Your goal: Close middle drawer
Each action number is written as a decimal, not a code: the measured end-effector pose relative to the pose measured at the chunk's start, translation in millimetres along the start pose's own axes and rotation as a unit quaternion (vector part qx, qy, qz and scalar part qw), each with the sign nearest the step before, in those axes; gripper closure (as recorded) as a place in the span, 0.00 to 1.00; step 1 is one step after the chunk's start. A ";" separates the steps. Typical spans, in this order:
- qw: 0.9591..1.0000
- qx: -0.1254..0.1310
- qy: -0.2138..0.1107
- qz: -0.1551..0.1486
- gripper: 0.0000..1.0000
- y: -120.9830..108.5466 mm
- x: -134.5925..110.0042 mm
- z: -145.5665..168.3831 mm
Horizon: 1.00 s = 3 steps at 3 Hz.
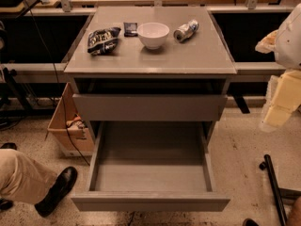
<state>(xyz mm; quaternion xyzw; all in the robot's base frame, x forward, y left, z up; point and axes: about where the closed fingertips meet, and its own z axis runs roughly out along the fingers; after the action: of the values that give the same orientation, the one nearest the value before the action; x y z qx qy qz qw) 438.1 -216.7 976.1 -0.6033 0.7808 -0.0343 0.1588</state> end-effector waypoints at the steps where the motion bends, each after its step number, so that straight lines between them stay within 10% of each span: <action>1: 1.000 0.000 0.000 0.000 0.00 0.0 0.0 0.0; 3: 0.998 -0.035 -0.050 0.007 0.00 19.5 -6.6 97.8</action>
Offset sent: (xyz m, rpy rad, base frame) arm 0.0178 0.0231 -0.1102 0.1371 0.0591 0.0104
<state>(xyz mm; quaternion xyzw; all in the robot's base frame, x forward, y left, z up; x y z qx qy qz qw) 449.7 -191.6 880.0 -0.6043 0.7764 0.0243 0.1772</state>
